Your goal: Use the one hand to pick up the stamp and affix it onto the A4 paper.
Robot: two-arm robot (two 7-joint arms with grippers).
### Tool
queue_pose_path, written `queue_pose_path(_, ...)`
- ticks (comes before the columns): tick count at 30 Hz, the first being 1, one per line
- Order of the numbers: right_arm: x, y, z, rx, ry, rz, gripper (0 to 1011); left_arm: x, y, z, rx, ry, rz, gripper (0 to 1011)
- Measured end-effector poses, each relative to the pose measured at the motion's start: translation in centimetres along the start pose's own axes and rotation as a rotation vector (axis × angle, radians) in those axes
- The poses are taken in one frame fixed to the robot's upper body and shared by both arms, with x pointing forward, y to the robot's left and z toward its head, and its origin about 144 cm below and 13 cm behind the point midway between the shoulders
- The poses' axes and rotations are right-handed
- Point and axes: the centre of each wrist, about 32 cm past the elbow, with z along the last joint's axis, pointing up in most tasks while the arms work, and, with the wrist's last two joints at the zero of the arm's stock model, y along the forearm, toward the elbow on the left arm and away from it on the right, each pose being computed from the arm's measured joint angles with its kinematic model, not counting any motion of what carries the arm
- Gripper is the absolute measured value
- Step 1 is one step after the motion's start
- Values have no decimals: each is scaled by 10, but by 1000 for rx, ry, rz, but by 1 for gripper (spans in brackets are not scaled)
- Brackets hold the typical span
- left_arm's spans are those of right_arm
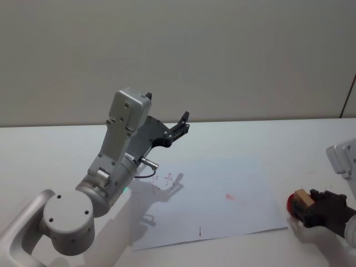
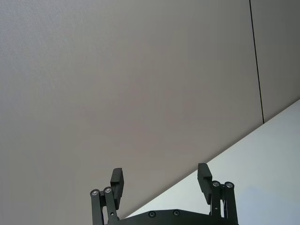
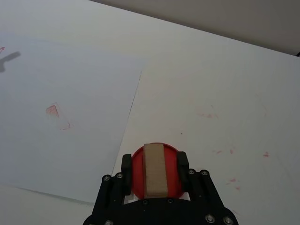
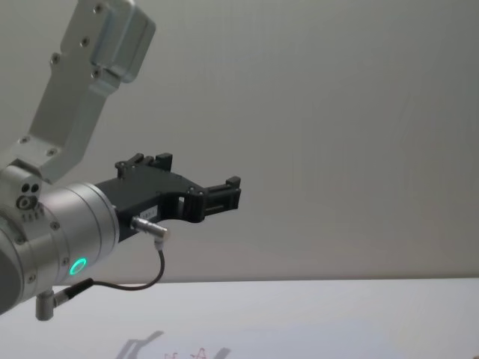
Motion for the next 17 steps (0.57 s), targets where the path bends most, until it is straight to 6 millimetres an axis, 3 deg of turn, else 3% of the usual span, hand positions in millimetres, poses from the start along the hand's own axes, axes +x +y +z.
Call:
queue_pose_path(3, 0, 0, 0, -1, 0, 1, 579, 0, 0, 0, 0, 0, 0, 1001)
queue_pose_path(6, 0, 1, 0, -2, 0, 1, 721, 0, 0, 0, 0, 0, 0, 1001)
queue_pose_path(11, 0, 1, 0, -3, 0, 2, 827, 0, 0, 0, 0, 0, 0, 1001)
queue_pose_path(14, 0, 1, 0, -4, -1, 2, 946, 0, 0, 0, 0, 0, 0, 1001)
queue_pose_path(17, -1, 2, 0, -5, -1, 2, 989, 0, 0, 0, 0, 0, 0, 1001)
